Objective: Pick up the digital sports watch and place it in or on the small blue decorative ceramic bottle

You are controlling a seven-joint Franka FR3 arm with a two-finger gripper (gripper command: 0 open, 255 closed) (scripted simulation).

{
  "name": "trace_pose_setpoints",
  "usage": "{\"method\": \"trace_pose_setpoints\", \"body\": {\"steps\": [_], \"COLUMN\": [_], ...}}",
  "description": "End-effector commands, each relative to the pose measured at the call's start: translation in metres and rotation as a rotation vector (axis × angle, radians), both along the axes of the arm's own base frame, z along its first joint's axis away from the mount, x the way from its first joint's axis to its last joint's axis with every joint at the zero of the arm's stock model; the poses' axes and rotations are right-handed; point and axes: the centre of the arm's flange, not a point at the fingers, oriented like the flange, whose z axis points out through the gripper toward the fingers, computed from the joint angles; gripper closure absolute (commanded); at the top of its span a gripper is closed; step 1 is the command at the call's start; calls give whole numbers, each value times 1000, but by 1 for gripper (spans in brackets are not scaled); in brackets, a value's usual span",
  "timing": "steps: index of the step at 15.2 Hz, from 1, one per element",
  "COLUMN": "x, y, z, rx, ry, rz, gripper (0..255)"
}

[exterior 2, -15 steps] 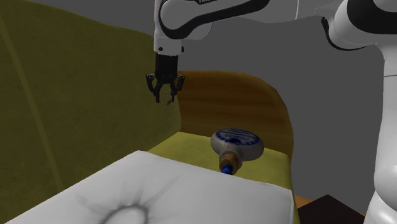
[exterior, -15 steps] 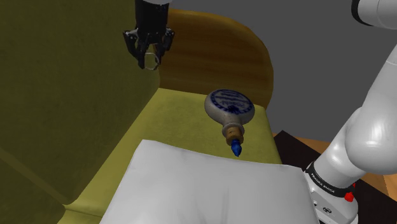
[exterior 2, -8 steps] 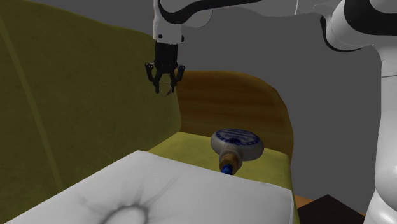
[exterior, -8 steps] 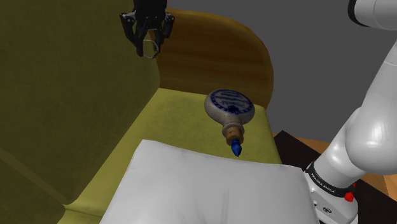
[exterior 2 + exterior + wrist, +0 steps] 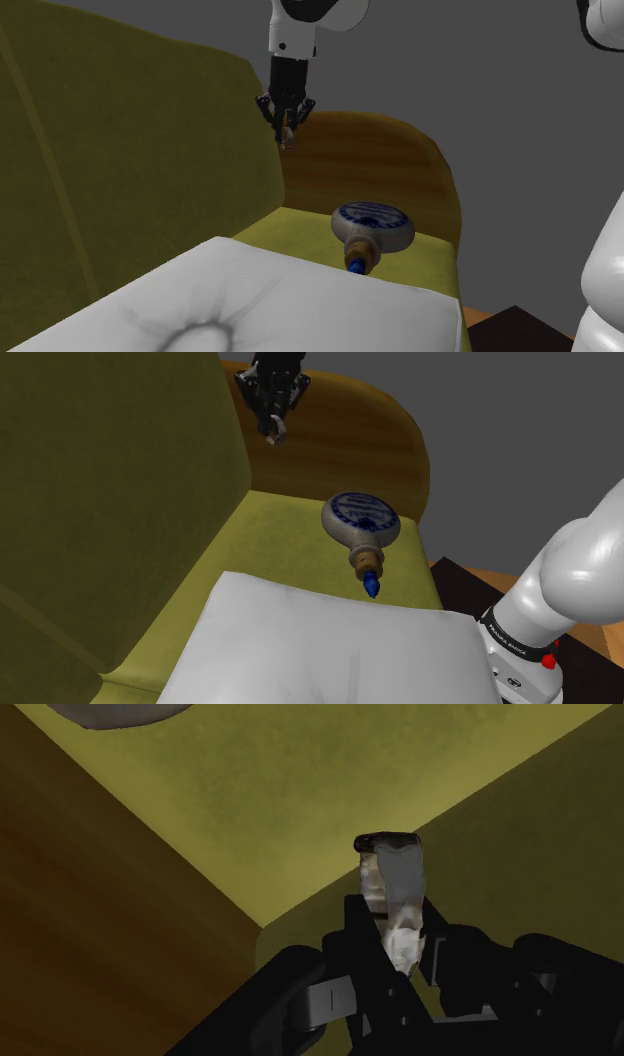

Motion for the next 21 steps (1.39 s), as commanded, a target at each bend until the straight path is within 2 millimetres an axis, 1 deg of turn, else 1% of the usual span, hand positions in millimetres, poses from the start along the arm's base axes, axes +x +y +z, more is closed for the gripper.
{"method": "trace_pose_setpoints", "body": {"steps": [1, 12, 13, 21], "x": [-18, -115, -127, -127], "y": [-20, -128, -140, -140], "z": [-1, -3, -3, -45], "rx": [2, 2, 2, 2], "ry": [1, 1, 1, 1], "rz": [-1, -1, -1, -1], "gripper": [255, 255, 255, 255]}}
